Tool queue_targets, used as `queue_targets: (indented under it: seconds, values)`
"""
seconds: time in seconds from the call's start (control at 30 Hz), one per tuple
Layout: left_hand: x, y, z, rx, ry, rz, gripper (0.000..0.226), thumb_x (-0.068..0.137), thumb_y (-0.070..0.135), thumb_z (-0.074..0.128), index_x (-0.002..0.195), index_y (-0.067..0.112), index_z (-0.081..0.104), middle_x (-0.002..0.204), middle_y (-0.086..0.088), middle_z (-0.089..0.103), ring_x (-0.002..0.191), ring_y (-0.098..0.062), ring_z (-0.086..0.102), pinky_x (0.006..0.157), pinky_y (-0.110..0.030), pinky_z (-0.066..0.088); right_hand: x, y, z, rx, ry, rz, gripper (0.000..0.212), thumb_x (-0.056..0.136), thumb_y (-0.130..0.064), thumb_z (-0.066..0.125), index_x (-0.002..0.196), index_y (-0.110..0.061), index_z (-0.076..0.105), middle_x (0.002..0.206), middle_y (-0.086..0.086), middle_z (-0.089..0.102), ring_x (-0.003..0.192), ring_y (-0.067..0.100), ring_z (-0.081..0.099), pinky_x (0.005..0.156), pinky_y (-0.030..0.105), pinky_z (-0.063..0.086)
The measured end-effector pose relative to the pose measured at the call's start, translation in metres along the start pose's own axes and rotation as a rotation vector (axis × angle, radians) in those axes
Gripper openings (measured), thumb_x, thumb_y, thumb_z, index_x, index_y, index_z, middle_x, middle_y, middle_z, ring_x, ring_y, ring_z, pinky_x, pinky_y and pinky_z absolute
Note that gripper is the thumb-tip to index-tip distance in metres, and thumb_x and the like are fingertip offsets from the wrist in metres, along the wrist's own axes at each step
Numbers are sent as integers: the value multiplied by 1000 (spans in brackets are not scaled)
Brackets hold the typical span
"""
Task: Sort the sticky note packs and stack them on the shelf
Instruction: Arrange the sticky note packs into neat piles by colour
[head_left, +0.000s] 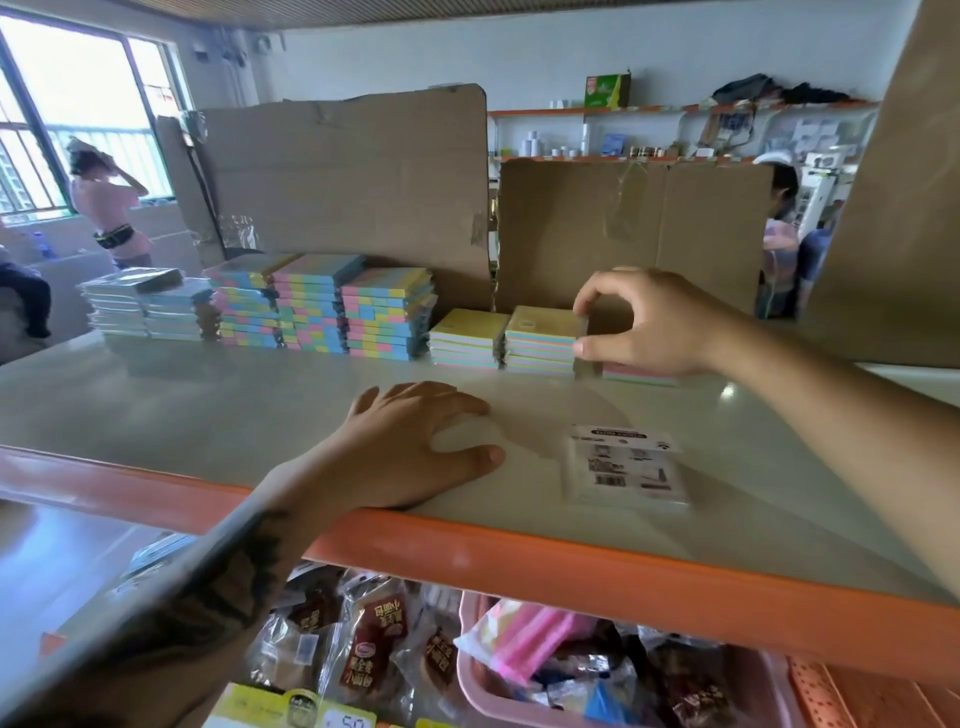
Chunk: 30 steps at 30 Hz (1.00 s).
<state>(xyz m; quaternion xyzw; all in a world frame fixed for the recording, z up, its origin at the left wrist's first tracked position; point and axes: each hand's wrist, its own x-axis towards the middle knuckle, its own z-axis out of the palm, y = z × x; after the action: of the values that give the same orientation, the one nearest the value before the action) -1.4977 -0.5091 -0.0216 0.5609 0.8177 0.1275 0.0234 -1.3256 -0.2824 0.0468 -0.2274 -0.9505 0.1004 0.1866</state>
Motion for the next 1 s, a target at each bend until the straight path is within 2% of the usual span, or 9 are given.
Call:
queue_targets:
  seconds: [0.1,0.23,0.4,0.53,0.63,0.73,0.8,0.9,1.0]
  values:
    - [-2,11,-2,-85,80,34,80,64,92,37,133,55,53,142,25,53,136,-8,44,116,-42,30,-44,-9,-12,56,-178,-53,33,76,-55,82,100,-37,68,101,-18,66,99,4,61,93,31,50]
    - [-2,40,-1,-279,26,105,63,64,84,58,124,62,55,130,26,62,124,-7,55,108,-41,44,-88,-7,-6,21,-405,-47,51,69,-63,84,112,-43,64,111,-32,58,109,-10,53,89,11,41]
    - [3,59,8,-325,-40,211,51,80,38,81,128,47,64,126,25,64,117,6,56,101,-21,44,-99,2,5,74,-264,-71,42,75,-47,89,111,-35,71,96,-27,65,89,-15,56,72,7,38]
    - [5,60,11,-370,53,216,31,85,28,80,112,40,69,109,26,67,103,6,60,84,-3,38,-102,-1,3,364,-151,-55,35,88,-46,66,92,-12,75,73,-5,63,68,8,54,67,33,42]
    - [9,64,12,-434,148,225,17,93,26,73,84,36,63,92,13,72,92,3,65,77,-10,42,-100,-7,2,436,-68,-69,36,99,-39,59,86,-7,67,75,11,51,72,13,48,66,39,47]
    - [10,66,14,-428,143,222,19,99,26,64,82,34,58,90,7,70,91,-8,66,82,-25,48,-99,-12,2,434,-60,-68,3,101,-24,65,99,-23,67,89,-8,69,78,7,62,72,26,52]
    - [10,64,15,-444,146,209,19,99,27,64,83,37,58,90,6,70,93,-13,66,88,-34,52,-96,-15,3,408,-41,-64,8,96,-17,70,99,-22,65,85,-19,66,77,-1,59,70,18,44]
    - [8,63,13,-538,233,171,9,93,37,68,94,42,61,89,11,70,91,-6,67,88,-38,55,-92,-25,4,480,30,10,18,84,-14,75,87,-14,58,70,-7,56,65,9,46,61,28,35]
    - [2,62,7,-556,294,66,42,85,52,75,121,40,58,96,14,68,92,-4,66,84,-36,56,-86,-39,8,670,141,154,30,78,-9,75,72,-14,46,62,-3,43,60,16,37,54,29,31]
